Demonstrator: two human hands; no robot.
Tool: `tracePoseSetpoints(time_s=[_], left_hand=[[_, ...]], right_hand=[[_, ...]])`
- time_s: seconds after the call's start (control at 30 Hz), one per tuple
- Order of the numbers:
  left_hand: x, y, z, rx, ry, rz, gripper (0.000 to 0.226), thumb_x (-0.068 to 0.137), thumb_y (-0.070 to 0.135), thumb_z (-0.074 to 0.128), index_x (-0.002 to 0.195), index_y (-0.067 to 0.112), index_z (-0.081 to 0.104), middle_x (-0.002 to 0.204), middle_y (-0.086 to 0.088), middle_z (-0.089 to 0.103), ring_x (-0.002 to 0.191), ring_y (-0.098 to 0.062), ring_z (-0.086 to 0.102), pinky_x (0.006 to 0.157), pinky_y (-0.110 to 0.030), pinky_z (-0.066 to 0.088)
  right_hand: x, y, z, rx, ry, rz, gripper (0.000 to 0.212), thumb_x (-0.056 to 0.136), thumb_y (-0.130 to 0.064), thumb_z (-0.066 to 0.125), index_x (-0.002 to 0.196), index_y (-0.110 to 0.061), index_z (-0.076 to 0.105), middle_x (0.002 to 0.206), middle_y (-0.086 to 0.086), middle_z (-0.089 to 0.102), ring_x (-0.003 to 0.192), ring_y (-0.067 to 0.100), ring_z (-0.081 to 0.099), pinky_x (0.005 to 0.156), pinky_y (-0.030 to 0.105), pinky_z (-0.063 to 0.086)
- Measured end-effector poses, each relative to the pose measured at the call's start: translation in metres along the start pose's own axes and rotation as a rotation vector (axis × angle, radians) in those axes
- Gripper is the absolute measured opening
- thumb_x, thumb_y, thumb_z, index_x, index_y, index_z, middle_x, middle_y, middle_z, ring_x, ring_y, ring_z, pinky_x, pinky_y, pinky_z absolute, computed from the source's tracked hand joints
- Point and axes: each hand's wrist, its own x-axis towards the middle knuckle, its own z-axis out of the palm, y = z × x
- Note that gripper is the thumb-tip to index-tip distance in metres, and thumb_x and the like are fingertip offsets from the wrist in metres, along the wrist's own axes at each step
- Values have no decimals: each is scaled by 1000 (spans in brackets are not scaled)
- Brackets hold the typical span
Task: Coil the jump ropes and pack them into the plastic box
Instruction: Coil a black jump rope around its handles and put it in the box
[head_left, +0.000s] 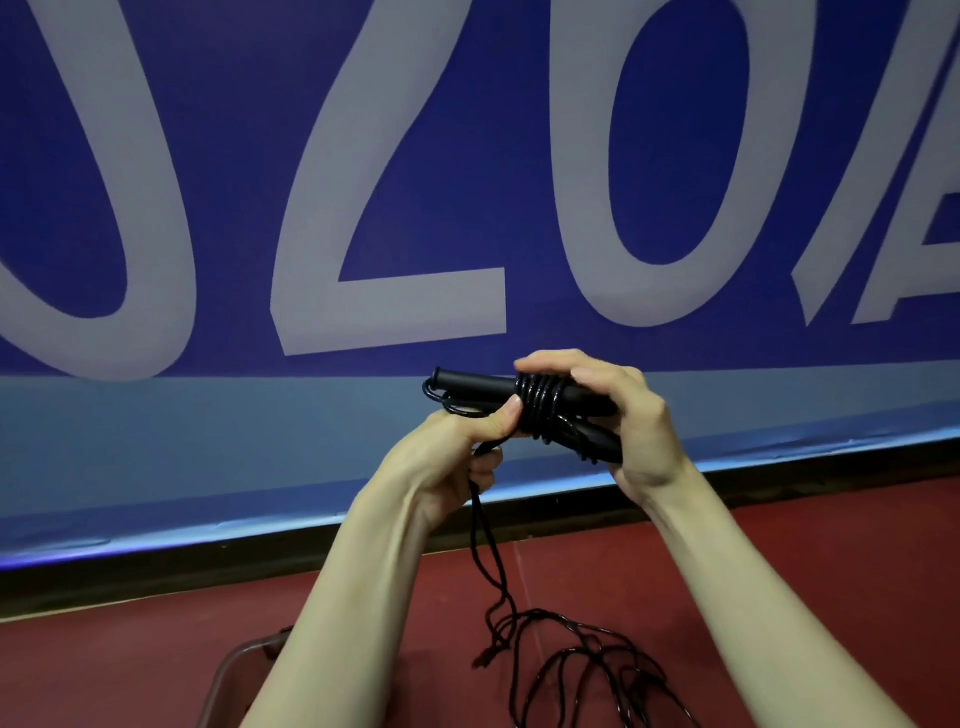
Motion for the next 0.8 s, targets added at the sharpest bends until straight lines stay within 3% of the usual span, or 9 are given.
tracePoseSetpoints(time_s=[0.17, 0.3, 0.67, 0.8], left_hand=[[2, -5, 1, 61, 26, -54, 7, 86, 26, 67, 90, 20, 66, 75, 4, 69, 46, -6, 24, 45, -16, 23], [4, -11, 6, 43, 23, -60, 11, 81, 27, 70, 90, 21, 67, 72, 5, 67, 46, -6, 25, 45, -17, 23], [15, -24, 11, 18, 79, -103, 32, 64, 35, 75, 89, 17, 66, 76, 4, 67, 48, -7, 23, 45, -17, 22], [15, -32, 18, -63, 98, -155, 19, 78, 29, 74, 90, 16, 66, 77, 4, 66, 45, -6, 25, 42, -17, 25]], right_hand=[[-2, 6, 5, 80, 121, 43, 45, 90, -33, 44, 89, -1, 76, 92, 21, 72, 85, 26, 69, 69, 31, 57], [-2, 7, 6, 110, 232, 53, 47, 99, -23, 41, 77, -1, 76, 83, 21, 72, 78, 26, 68, 66, 31, 57], [-1, 20, 15, 113, 562, 45, 45, 95, -12, 45, 60, -2, 71, 63, 13, 69, 57, 18, 64, 44, 29, 49], [0, 25, 11, 70, 599, 37, 44, 93, -12, 48, 55, -4, 70, 62, 12, 69, 59, 21, 63, 49, 31, 49]])
